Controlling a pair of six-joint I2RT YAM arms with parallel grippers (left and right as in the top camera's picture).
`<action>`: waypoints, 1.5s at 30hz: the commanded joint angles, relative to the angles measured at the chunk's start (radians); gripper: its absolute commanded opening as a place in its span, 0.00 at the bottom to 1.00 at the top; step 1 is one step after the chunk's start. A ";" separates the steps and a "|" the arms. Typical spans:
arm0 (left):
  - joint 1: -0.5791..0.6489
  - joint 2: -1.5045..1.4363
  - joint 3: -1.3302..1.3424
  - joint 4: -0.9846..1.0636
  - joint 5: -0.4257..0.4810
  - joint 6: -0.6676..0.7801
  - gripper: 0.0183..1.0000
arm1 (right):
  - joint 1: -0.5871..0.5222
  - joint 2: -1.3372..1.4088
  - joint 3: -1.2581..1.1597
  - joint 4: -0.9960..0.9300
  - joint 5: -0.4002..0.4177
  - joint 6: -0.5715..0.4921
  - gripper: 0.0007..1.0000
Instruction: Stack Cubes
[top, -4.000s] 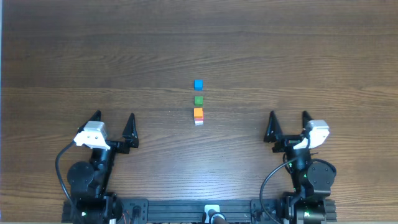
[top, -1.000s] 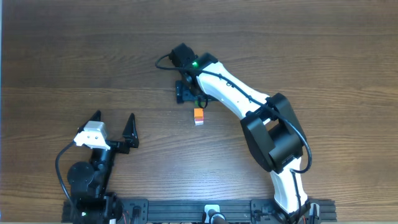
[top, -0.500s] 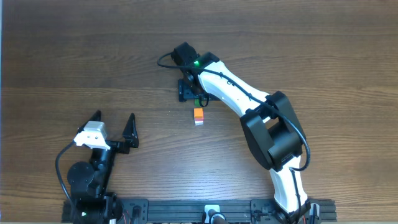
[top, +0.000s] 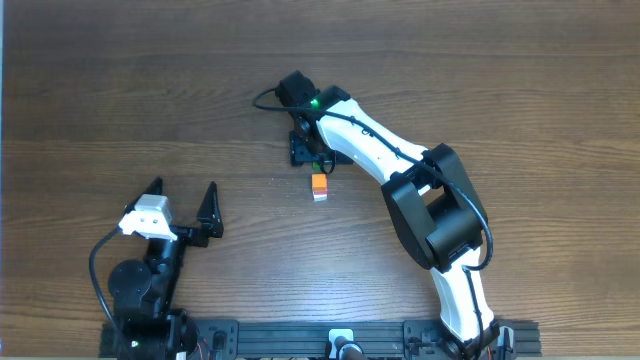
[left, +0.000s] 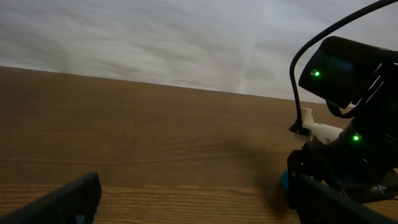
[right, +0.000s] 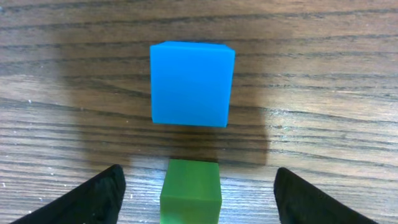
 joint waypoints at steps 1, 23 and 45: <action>-0.004 -0.005 -0.008 0.003 0.005 0.014 1.00 | 0.003 0.014 -0.004 -0.005 -0.006 0.008 0.73; -0.004 -0.005 -0.008 0.003 0.005 0.014 1.00 | 0.017 0.014 -0.013 -0.020 -0.010 0.022 0.54; -0.004 -0.005 -0.008 0.003 0.005 0.014 1.00 | 0.021 0.014 -0.013 -0.024 -0.017 0.022 0.33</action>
